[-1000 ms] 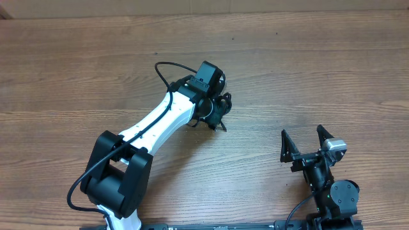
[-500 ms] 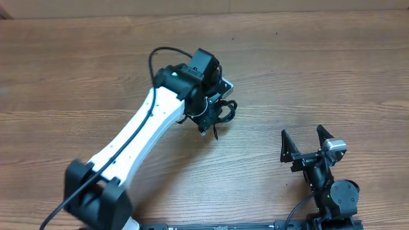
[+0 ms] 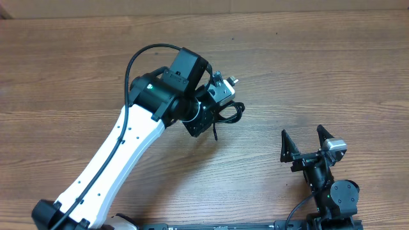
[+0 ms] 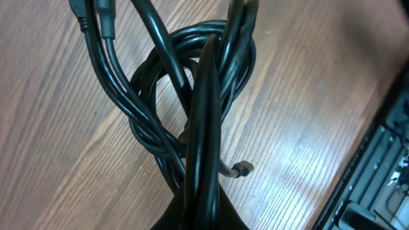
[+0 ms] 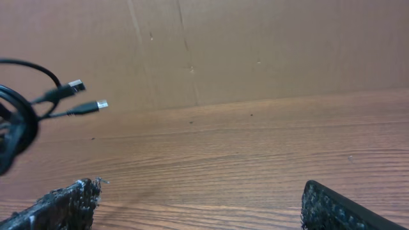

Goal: Untangle cables

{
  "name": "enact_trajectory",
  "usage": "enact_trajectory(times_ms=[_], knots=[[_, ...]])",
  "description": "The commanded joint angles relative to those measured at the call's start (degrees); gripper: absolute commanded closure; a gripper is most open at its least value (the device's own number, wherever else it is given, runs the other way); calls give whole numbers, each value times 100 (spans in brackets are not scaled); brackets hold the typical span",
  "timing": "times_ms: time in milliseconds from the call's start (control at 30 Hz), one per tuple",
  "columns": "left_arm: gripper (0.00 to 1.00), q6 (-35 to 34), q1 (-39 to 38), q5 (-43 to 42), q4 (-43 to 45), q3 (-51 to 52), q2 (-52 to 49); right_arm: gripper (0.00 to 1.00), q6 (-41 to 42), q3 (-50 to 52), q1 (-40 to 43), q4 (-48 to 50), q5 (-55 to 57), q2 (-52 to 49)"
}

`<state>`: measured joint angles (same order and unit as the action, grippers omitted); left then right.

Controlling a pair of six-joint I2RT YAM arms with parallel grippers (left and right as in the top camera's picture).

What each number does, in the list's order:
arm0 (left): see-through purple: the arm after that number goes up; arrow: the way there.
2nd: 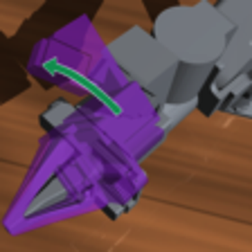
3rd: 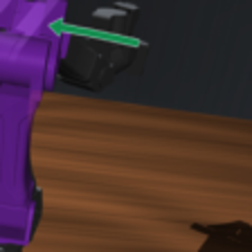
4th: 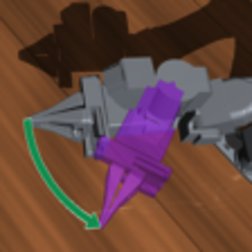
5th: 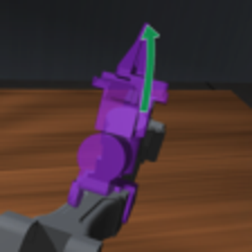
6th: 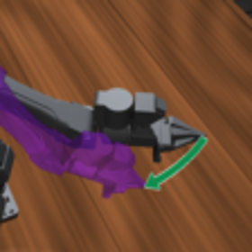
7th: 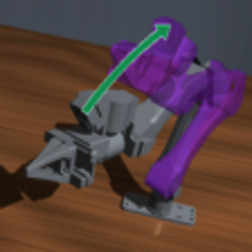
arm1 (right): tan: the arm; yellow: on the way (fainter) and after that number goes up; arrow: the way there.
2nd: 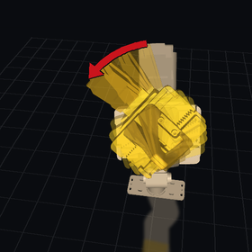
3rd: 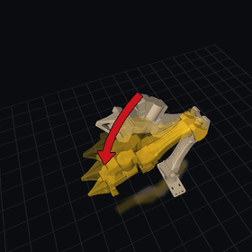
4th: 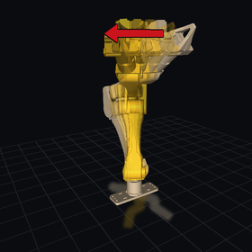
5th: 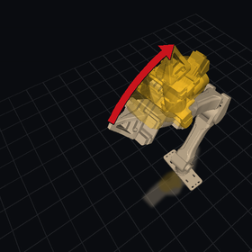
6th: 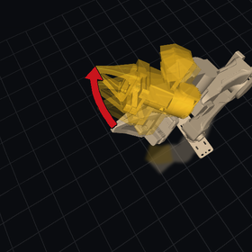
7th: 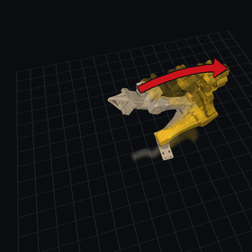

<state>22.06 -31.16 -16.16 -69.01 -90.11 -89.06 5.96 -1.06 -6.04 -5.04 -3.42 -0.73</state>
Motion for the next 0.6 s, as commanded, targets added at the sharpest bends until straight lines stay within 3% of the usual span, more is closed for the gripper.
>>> enact_trajectory(times_ms=[0, 167, 333, 567], knots=[[96, 710, 0, -431, -70, -125, 319, 0, -24, 59, 0, 37, 83, 57], [96, 1357, 0, -977, -400, -125, 417, 0, 22, 59, -2, 44, -92, 57], [96, 1875, 0, -1574, -599, -125, 435, 0, 22, 59, -2, 175, -1172, 57], [96, 1626, 7, -1735, -507, -125, 435, 0, 525, 2, 2, 212, -1768, 57]])
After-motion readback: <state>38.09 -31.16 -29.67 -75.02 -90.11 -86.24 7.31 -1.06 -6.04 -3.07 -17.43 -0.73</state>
